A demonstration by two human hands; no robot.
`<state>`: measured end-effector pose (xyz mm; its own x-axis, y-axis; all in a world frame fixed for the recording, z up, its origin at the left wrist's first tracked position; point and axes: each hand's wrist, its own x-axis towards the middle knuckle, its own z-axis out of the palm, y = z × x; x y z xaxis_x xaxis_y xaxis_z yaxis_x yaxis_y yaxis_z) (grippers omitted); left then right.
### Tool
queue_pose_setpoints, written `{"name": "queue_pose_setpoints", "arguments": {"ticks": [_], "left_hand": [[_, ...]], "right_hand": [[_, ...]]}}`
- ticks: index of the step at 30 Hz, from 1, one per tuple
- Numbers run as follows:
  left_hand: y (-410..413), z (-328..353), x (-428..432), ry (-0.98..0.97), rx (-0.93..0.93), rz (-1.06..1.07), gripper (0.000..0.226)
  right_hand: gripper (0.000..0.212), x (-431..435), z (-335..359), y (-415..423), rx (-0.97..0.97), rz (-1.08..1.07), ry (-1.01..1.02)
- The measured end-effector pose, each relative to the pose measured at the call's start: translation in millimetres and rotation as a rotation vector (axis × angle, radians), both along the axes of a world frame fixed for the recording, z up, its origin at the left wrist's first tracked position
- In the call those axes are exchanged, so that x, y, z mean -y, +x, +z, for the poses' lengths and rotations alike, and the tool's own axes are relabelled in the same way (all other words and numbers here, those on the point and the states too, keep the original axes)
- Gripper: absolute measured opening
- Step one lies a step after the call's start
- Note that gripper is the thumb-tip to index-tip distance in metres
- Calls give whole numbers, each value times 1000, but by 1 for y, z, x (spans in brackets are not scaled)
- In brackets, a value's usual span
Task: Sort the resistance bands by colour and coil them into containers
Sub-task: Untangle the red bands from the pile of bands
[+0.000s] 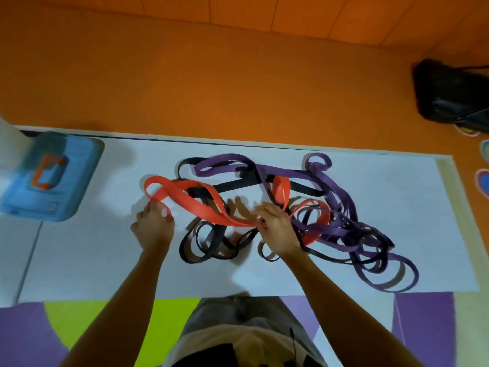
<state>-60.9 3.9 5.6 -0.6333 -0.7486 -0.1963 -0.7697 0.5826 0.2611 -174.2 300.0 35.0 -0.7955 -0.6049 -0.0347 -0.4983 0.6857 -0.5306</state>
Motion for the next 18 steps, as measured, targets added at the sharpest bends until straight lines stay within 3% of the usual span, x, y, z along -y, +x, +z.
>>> {"name": "queue_pose_setpoints", "arguments": {"ticks": [4, 9, 12, 14, 16, 18], "left_hand": [[-6, 0, -25, 85, -72, 3, 28], [-28, 7, -55, 170, -233, -104, 20], [-52, 13, -96, 293, -343, -344, 17], [-67, 15, -126, 275, -379, -598, 18], [-81, 13, -159, 251, -259, -829, 37], [-88, 7, -179, 229, 48, -915, 64]], "right_hand": [[27, -43, 4, -13, -84, -90, 24], [31, -83, -1, -17, 34, -336, 2], [40, -99, -7, -23, 213, -446, 21], [43, -106, -11, -29, 328, -450, 79], [42, -115, -14, -33, 445, -423, 118], [42, -118, -18, -32, 542, -365, 138]]}}
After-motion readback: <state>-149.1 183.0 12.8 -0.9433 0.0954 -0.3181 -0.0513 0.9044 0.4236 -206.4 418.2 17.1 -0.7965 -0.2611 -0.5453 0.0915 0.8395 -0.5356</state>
